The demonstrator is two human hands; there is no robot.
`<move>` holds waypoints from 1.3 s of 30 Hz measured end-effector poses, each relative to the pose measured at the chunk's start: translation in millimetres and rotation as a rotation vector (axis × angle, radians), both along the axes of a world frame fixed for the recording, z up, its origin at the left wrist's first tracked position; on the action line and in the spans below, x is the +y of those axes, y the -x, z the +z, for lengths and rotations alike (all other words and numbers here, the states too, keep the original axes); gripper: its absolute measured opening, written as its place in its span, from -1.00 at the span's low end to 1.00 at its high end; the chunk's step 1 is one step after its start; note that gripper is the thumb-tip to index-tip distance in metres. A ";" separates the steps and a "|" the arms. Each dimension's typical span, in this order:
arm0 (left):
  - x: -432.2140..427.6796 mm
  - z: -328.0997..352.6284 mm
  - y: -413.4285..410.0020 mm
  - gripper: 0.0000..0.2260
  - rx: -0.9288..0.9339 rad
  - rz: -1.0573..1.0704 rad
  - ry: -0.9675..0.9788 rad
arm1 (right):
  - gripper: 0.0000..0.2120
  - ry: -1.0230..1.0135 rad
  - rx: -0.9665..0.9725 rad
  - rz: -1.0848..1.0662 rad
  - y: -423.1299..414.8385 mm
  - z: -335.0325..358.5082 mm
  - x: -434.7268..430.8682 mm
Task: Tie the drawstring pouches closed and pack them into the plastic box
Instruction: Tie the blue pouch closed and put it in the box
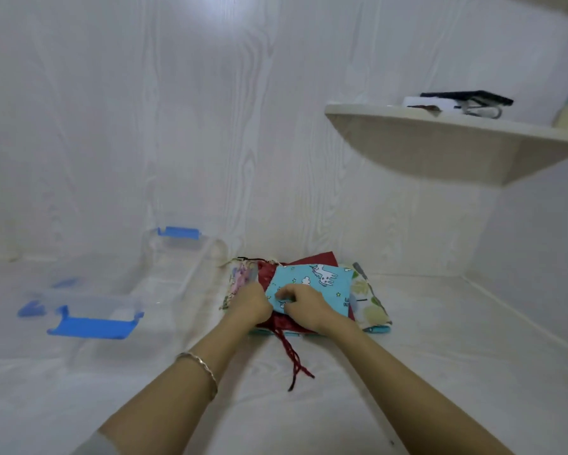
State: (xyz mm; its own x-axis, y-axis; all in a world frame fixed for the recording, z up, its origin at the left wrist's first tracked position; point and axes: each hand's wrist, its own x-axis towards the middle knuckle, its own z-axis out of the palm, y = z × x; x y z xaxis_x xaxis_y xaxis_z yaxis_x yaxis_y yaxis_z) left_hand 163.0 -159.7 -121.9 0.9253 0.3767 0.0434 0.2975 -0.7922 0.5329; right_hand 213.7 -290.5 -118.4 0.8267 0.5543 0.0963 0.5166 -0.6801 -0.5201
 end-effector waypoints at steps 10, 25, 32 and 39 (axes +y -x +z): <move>-27.1 31.5 15.0 -0.80 -0.449 0.028 0.429 | -0.86 -0.385 -0.270 -0.083 8.6 -7.5 5.0; -30.8 72.0 86.2 -0.54 -0.641 0.079 0.937 | -0.71 -1.123 0.174 -0.033 62.3 81.3 -19.3; -27.9 60.2 104.5 -0.73 -0.694 -0.006 1.057 | -0.75 -1.363 0.614 -0.231 70.0 51.8 -18.5; -30.0 58.6 116.7 -0.74 -0.833 0.024 0.912 | -0.71 -1.491 0.878 -0.162 73.7 46.0 -25.7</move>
State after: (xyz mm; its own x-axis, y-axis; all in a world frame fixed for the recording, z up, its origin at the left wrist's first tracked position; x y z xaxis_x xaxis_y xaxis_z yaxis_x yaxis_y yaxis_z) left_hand 46.3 -189.7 -63.3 0.7335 0.5948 0.3288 -0.3877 -0.0311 0.9213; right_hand 140.0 -316.2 -72.4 0.9425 0.3278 -0.0651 -0.2589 0.5932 -0.7623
